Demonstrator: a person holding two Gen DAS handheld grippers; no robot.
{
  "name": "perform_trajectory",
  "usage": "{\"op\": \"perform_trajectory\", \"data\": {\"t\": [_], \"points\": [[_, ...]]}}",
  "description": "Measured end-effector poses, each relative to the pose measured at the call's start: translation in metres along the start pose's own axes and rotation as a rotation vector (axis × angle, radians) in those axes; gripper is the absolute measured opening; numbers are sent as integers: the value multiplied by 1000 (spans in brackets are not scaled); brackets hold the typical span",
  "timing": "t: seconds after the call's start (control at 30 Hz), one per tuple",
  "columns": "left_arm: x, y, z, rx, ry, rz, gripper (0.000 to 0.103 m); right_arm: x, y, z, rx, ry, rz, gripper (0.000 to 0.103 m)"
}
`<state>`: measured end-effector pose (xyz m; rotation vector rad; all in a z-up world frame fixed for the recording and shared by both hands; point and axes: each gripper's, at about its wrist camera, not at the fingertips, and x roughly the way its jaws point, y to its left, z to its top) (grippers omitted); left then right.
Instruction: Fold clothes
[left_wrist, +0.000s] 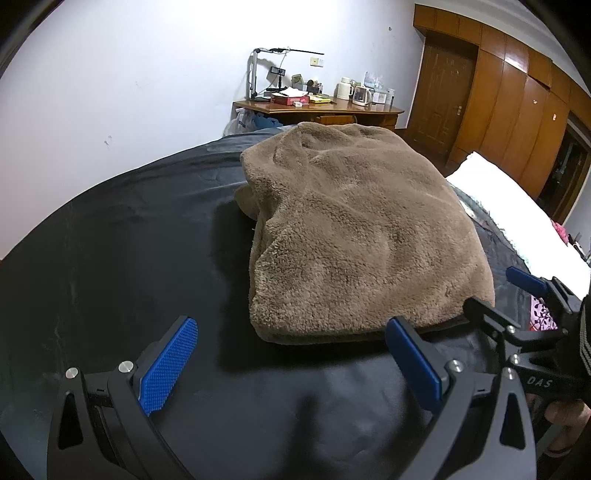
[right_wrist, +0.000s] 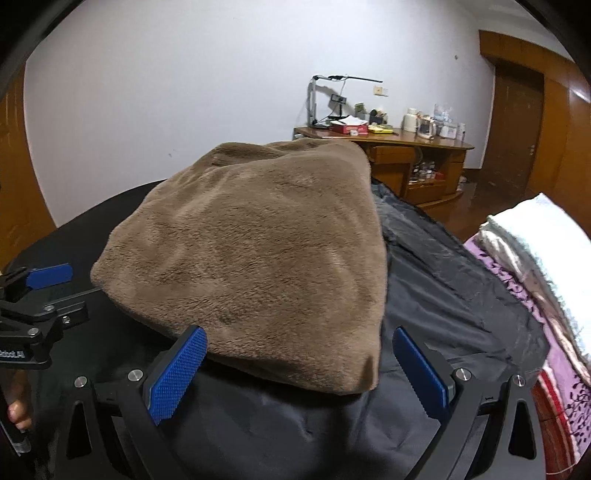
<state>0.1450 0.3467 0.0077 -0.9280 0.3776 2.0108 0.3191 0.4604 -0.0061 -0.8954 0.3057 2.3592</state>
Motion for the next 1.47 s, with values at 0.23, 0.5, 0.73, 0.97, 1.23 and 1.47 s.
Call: {"op": "perform_trajectory", "data": {"t": [0.23, 0.5, 0.73, 0.97, 1.23, 1.47], "points": [[-3, 1, 3, 1, 3, -9, 102, -10, 4, 3, -30, -42, -35, 102], [-24, -9, 12, 54, -42, 21, 102, -25, 11, 12, -41, -112, -74, 102], [-40, -19, 21, 77, -70, 13, 102, -33, 11, 14, -50, -133, -88, 102], [-43, -31, 20, 103, -80, 22, 102, -35, 7, 11, -40, -129, -74, 102], [-43, -40, 16, 117, -83, -17, 102, -38, 5, 10, -43, -134, -57, 102], [-49, -43, 16, 129, -126, 9, 102, -36, 4, 9, -39, -129, -50, 102]]}}
